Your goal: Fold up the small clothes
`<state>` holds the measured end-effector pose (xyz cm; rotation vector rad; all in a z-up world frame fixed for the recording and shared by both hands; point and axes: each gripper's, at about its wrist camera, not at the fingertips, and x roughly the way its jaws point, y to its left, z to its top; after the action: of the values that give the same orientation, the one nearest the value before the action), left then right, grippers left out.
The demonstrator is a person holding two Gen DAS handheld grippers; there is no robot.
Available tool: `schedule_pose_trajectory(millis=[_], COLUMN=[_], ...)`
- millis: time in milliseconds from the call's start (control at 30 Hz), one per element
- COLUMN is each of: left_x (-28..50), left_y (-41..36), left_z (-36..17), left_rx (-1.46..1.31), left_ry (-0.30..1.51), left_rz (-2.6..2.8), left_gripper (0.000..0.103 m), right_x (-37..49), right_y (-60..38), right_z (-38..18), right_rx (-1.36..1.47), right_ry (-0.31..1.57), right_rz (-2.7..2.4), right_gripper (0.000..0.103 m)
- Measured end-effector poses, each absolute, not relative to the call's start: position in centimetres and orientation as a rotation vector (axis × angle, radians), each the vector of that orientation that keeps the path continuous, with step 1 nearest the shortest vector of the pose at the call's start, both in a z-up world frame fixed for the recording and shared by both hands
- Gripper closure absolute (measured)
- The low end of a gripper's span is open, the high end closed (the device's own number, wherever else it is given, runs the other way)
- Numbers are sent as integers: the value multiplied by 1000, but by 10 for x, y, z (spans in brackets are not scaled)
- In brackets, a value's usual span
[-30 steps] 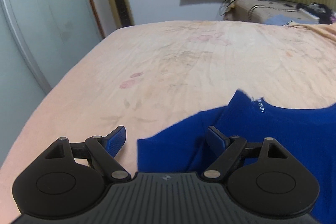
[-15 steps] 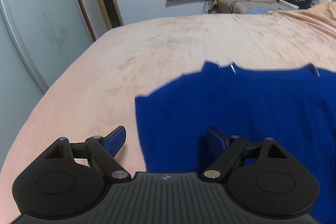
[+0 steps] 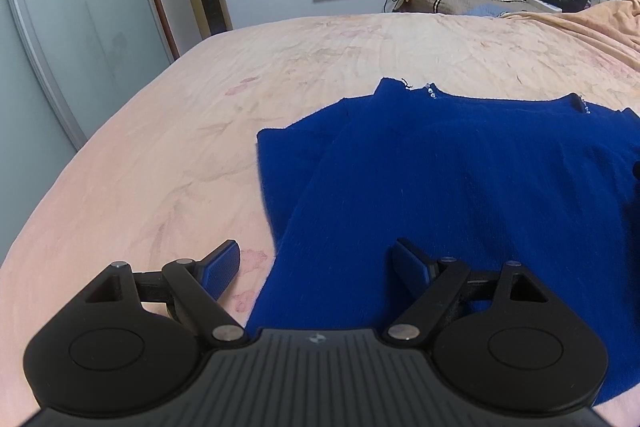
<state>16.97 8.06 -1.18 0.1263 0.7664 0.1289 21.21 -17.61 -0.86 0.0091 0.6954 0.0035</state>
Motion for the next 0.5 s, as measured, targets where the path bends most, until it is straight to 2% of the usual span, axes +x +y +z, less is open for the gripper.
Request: schedule_pose_trajectory(millis=[500], left_x=[162], left_y=[77], left_z=[-7], left_rx=[153], left_ry=[745], left_rz=[125], left_gripper=[19], right_x=[213], right_y=[-174], right_z=[-13], right_rx=[-28], right_ry=[690], right_rz=[3], right_gripper=[9])
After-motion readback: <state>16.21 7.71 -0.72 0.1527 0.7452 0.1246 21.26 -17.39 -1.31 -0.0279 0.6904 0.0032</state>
